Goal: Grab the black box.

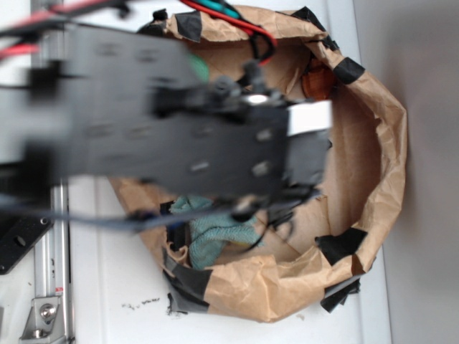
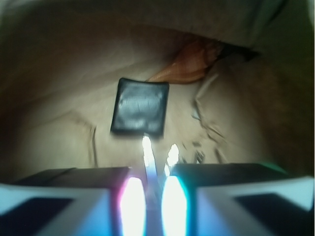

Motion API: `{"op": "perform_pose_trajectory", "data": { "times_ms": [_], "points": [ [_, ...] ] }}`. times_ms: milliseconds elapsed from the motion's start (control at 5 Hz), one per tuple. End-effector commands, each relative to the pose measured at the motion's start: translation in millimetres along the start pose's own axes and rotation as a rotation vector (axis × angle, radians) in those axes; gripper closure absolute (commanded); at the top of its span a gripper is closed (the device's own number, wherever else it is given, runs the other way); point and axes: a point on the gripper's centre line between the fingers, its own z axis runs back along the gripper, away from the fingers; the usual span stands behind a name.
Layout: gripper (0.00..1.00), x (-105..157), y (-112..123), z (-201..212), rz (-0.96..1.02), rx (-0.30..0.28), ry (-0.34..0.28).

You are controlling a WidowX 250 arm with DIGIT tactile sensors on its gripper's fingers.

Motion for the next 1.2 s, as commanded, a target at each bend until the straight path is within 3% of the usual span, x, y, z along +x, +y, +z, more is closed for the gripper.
{"op": "perform_pose_trajectory", "data": {
  "times_ms": [0, 200, 400, 1000],
  "points": [
    [0.38, 15, 5, 59, -0.069, -0.036, -0.064],
    [0.0, 14, 16, 38, -0.011, 0.025, -0.061],
    [0.0, 9, 33, 1, 0.027, 0.017, -0.051],
    [0.0, 9, 33, 1, 0.027, 0.017, -0.051]
  ]
}}
